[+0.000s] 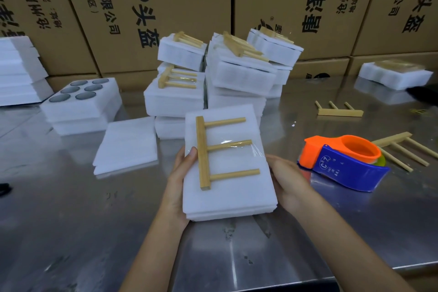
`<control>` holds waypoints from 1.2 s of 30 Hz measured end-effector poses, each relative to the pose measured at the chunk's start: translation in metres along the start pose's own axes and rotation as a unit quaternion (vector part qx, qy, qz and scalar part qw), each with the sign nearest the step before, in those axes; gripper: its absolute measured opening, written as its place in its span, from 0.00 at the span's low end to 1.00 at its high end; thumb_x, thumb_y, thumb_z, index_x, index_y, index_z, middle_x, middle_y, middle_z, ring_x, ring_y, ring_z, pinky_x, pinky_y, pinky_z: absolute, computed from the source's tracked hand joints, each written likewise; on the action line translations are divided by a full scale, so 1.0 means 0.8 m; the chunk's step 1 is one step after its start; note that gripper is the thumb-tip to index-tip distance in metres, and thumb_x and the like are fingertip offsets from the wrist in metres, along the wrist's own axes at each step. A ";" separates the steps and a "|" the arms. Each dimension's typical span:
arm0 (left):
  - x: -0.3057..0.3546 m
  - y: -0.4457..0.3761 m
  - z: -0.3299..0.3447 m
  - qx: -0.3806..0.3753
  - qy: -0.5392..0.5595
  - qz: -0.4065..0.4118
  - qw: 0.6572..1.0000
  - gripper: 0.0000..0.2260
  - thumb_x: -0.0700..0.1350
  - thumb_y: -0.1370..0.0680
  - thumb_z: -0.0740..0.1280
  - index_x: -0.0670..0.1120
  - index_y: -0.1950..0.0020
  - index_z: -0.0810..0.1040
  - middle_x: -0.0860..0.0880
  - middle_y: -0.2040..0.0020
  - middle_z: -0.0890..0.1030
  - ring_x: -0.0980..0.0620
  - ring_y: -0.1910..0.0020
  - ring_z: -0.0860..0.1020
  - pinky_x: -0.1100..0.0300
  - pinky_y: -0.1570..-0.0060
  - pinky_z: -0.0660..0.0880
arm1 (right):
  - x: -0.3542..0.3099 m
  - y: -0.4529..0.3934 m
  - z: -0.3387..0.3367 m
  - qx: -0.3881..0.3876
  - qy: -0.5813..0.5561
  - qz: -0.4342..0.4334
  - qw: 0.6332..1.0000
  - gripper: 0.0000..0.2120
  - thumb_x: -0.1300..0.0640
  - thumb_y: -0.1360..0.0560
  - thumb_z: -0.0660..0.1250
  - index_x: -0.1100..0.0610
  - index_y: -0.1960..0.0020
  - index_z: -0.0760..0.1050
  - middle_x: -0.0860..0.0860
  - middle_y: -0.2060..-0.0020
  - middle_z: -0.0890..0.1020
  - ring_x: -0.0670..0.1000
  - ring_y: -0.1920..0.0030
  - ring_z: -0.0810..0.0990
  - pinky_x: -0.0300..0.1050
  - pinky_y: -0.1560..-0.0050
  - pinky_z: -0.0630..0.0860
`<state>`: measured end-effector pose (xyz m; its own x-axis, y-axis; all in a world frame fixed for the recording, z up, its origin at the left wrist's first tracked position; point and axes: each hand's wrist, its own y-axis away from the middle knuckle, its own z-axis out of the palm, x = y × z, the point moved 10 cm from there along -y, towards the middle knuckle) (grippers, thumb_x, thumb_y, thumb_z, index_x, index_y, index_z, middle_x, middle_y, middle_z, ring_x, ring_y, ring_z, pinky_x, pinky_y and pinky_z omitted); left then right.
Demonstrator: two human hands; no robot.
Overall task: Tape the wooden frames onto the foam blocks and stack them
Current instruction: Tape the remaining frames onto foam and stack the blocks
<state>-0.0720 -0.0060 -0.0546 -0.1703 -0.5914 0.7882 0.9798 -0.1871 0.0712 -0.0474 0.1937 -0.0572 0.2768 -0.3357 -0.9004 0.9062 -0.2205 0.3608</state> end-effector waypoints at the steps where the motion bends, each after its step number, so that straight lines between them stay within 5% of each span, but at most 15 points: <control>1: 0.000 -0.001 0.001 -0.004 -0.006 0.002 1.000 0.27 0.52 0.25 0.71 0.49 0.27 0.72 0.40 0.31 0.76 0.36 0.32 0.75 0.32 0.32 0.67 | 0.003 -0.002 0.003 -0.015 -0.008 0.015 1.000 0.09 0.65 0.22 0.63 0.63 0.48 0.82 0.60 0.50 0.85 0.59 0.52 0.81 0.52 0.48 0.79; 4: -0.001 -0.001 0.001 -0.013 -0.019 0.007 1.000 0.26 0.52 0.24 0.71 0.51 0.27 0.72 0.41 0.32 0.78 0.37 0.33 0.76 0.33 0.33 0.69 | 0.016 -0.007 0.008 -0.062 -0.042 0.058 0.996 0.15 0.67 0.21 0.59 0.66 0.40 0.80 0.63 0.40 0.81 0.61 0.42 0.78 0.58 0.29 0.69; 7: 0.001 0.001 0.002 -0.017 -0.034 0.016 0.999 0.25 0.53 0.26 0.72 0.53 0.29 0.74 0.43 0.34 0.79 0.40 0.35 0.78 0.38 0.37 0.74 | 0.025 -0.008 0.010 -0.094 -0.075 0.086 0.989 0.16 0.68 0.22 0.57 0.67 0.39 0.78 0.61 0.42 0.82 0.61 0.39 0.78 0.57 0.29 0.68; 10: 0.000 0.000 -0.002 -0.016 -0.018 0.005 1.000 0.26 0.53 0.25 0.72 0.52 0.28 0.73 0.42 0.33 0.78 0.38 0.34 0.76 0.34 0.33 0.69 | 0.020 -0.014 0.008 -0.112 -0.098 0.086 0.985 0.18 0.66 0.20 0.58 0.65 0.31 0.73 0.60 0.33 0.77 0.59 0.30 0.72 0.55 0.26 0.64; 14: 0.002 0.000 -0.002 -0.014 -0.009 0.007 1.000 0.28 0.53 0.26 0.72 0.52 0.27 0.72 0.41 0.32 0.77 0.38 0.33 0.75 0.33 0.32 0.67 | 0.004 -0.013 0.006 -0.098 -0.035 0.079 0.991 0.17 0.65 0.20 0.60 0.63 0.32 0.75 0.56 0.43 0.80 0.51 0.50 0.77 0.43 0.42 0.74; 18: 0.005 0.002 0.005 -0.016 -0.044 0.032 0.998 0.29 0.52 0.27 0.72 0.53 0.27 0.71 0.44 0.33 0.79 0.41 0.36 0.78 0.41 0.38 0.75 | 0.005 -0.021 -0.014 -0.044 -0.051 0.084 0.994 0.16 0.70 0.22 0.62 0.69 0.35 0.76 0.60 0.40 0.81 0.56 0.46 0.81 0.47 0.42 0.78; 22: 0.004 0.002 0.007 -0.014 -0.075 0.039 0.996 0.29 0.52 0.28 0.73 0.55 0.28 0.71 0.46 0.36 0.81 0.43 0.39 0.81 0.43 0.41 0.78 | 0.006 -0.019 -0.026 -0.026 -0.040 0.061 0.997 0.09 0.66 0.21 0.63 0.65 0.44 0.80 0.55 0.56 0.86 0.50 0.59 0.84 0.42 0.59 0.82; 25: 0.002 0.000 0.002 0.000 -0.072 0.033 0.997 0.30 0.53 0.29 0.75 0.55 0.28 0.71 0.45 0.37 0.81 0.43 0.39 0.81 0.40 0.39 0.76 | -0.002 -0.015 -0.029 -0.014 -0.028 0.039 0.999 0.09 0.56 0.19 0.65 0.62 0.50 0.79 0.52 0.64 0.86 0.49 0.59 0.84 0.41 0.59 0.80; 29: 0.004 0.002 0.000 0.007 -0.081 0.037 0.996 0.32 0.55 0.32 0.77 0.55 0.29 0.73 0.45 0.37 0.81 0.42 0.39 0.81 0.40 0.39 0.76 | -0.016 -0.001 -0.019 -0.036 0.033 0.015 0.999 0.23 0.40 0.26 0.70 0.62 0.48 0.81 0.55 0.54 0.87 0.52 0.51 0.86 0.43 0.52 0.79; 36: 0.002 0.006 0.010 -0.017 -0.055 0.038 0.998 0.24 0.54 0.25 0.72 0.50 0.30 0.76 0.41 0.34 0.79 0.39 0.36 0.78 0.40 0.36 0.74 | -0.032 0.029 -0.007 -0.091 0.116 -0.042 0.988 0.22 0.39 0.28 0.72 0.56 0.47 0.84 0.51 0.53 0.87 0.49 0.51 0.86 0.42 0.49 0.79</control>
<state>-0.0667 -0.0016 -0.0478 -0.0811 -0.5154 0.8531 0.9850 -0.1724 -0.0105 -0.0317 0.2020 -0.0272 0.2440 -0.0992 -0.9647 0.9660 -0.0629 0.2508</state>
